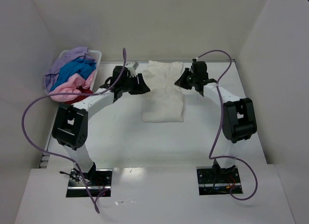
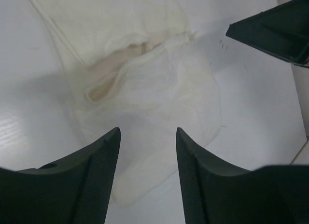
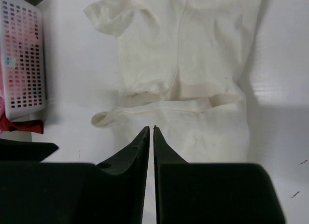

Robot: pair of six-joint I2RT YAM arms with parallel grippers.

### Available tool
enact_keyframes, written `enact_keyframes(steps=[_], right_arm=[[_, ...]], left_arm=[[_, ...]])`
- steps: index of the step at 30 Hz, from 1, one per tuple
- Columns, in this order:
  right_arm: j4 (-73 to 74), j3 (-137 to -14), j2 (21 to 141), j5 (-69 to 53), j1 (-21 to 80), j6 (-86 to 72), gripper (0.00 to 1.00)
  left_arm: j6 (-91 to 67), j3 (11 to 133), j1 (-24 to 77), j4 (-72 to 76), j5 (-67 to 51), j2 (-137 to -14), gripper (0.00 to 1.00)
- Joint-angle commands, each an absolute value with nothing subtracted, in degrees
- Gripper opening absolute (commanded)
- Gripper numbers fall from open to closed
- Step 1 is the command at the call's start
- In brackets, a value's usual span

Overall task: Fold and stack the t-shirts
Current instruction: Fold the folded rectangular tshirt in 1/3 of the way

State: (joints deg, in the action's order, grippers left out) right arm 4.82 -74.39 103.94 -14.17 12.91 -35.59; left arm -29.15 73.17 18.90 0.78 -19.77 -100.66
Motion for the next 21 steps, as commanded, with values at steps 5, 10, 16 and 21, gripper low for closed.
enact_keyframes(steps=[5,10,16,21], right_arm=[[2.29,-68.83,102.30,-15.47,12.92,-35.07,0.12],[1.76,-67.59,101.78,-15.47,12.92,-35.07,0.14],[1.23,-67.59,104.68,-15.47,12.92,-33.32,0.14],[1.23,-68.64,107.57,-14.94,12.92,-32.79,0.15]], left_arm=[[-35.60,70.31,22.93,8.25,-15.40,-107.31,0.47],[-36.83,73.64,23.47,9.24,-10.90,-114.84,0.46],[-35.24,83.22,23.47,5.71,-7.39,-120.93,0.46],[-34.63,87.36,22.85,5.10,-5.98,-122.69,0.51]])
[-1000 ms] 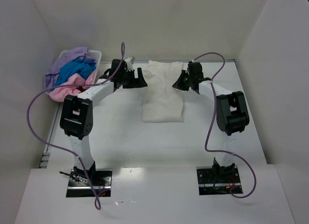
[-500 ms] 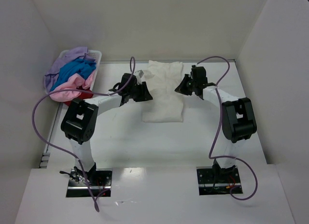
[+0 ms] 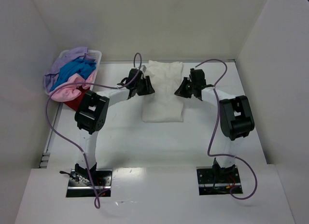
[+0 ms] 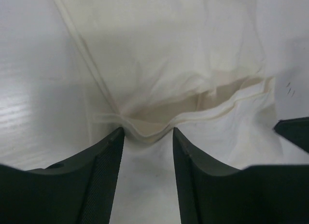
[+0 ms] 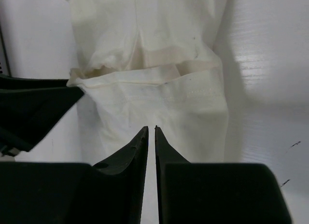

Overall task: Fold and stack the t-shirts
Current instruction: Fold the folded rectangular tshirt in 1/3 of the way, then grab one side of the 2/3 rectangular tshirt with both arms

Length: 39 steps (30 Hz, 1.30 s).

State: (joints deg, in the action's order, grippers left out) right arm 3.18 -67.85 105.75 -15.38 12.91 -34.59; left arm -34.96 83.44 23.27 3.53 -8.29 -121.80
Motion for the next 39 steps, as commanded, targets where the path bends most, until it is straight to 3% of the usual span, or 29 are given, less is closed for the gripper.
enact_keyframes(steps=[1,8,12,19,23,24,27,33,39], right_arm=[[1.23,-69.25,107.58,-14.94,12.92,-32.78,0.15],[2.45,-70.40,106.71,-12.58,12.40,-32.26,0.15],[3.16,-69.09,101.26,-11.26,12.39,-32.26,0.23],[4.31,-58.65,90.01,-9.49,12.39,-34.10,0.45],[4.83,-51.52,84.47,-9.49,12.39,-36.64,0.66],[4.83,-50.29,83.24,-9.49,12.39,-37.43,0.75],[7.38,-45.63,78.94,-8.01,12.39,-38.58,0.86],[7.65,-38.68,72.95,-7.29,13.53,-40.43,0.87],[4.31,-37.44,77.50,-8.09,16.43,-42.54,0.78]], left_arm=[[-34.63,88.15,22.33,4.49,-5.37,-122.70,0.53],[-32.26,90.44,21.27,2.11,-2.91,-121.91,0.77],[-30.76,85.90,21.27,0.62,-2.20,-115.86,0.89],[-29.00,75.51,20.74,-1.67,-9.39,-100.91,0.98],[-31.19,67.25,20.74,-3.51,-14.05,-95.63,1.00],[-31.20,64.19,21.26,-4.04,-15.72,-94.15,1.00],[-32.95,59.69,21.80,-4.04,-16.96,-91.68,1.00],[-34.89,51.69,23.55,-2.20,-16.26,-89.65,1.00],[-35.95,50.98,26.27,-0.62,-14.60,-92.45,0.97]])
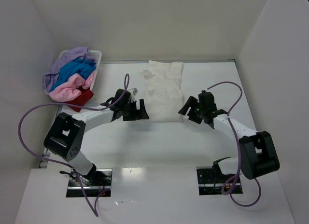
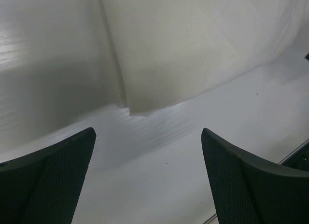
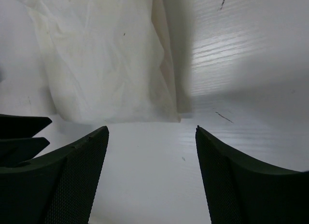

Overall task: Fold and stack the t-shirts
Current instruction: Grab one side of the 2/3 rectangular tshirt with both arms

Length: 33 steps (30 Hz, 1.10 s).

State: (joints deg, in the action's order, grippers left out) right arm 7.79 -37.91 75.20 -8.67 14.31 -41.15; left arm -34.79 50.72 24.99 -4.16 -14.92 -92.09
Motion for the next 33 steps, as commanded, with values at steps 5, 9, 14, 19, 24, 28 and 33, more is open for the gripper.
enact_keyframes(steps=[5,9,14,19,24,28,33], right_arm=[[3.60,-41.04,83.93,-6.42,19.16,-42.54,0.77],[4.74,-41.84,84.99,-4.75,19.16,-42.02,0.74],[4.13,-41.84,85.69,-2.73,19.16,-41.48,0.69],[3.60,-43.94,89.73,-3.33,19.16,-40.96,0.61],[2.55,-44.47,92.37,-4.39,19.16,-40.96,0.45],[2.55,-44.47,92.90,-4.39,19.16,-40.96,0.24],[2.55,-44.47,92.29,-4.92,19.16,-41.65,0.00]], left_arm=[[-36.47,51.50,26.81,0.53,-14.59,-96.23,0.96],[-36.47,53.26,26.81,1.05,-13.98,-98.34,0.95],[-36.47,55.28,26.81,1.05,-13.45,-100.37,0.92],[-36.47,57.12,27.33,1.05,-13.45,-103.45,0.89],[-36.47,57.74,27.33,1.67,-13.97,-105.29,0.78],[-36.47,57.74,27.33,0.62,-13.97,-105.29,0.56],[-36.47,56.43,27.86,-1.14,-13.97,-103.02,0.26]])
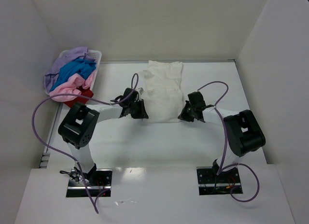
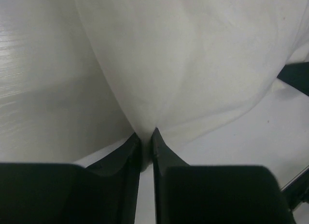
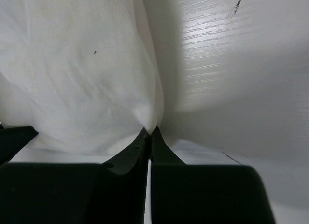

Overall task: Fold and stack the t-shirts
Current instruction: Grab one side of the 2/3 rectangular tshirt with both arms

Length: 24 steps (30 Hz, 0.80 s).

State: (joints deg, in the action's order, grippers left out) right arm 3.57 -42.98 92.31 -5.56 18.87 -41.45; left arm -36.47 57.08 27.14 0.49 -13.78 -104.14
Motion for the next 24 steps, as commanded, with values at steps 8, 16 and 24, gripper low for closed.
enact_keyframes(steps=[8,16,24], right_arm=[[5.36,-37.89,80.70,-5.45,19.16,-46.58,0.00],[13.44,-35.68,64.98,-5.45,24.25,-51.14,0.00],[20.91,-40.84,56.95,-4.14,27.86,-53.96,0.00]], left_arm=[[-36.47,53.53,28.92,-5.71,-13.45,-97.74,0.02],[-37.26,53.53,35.57,-13.70,-12.49,-90.80,0.00],[-42.10,57.80,40.34,-24.69,-5.29,-75.96,0.00]])
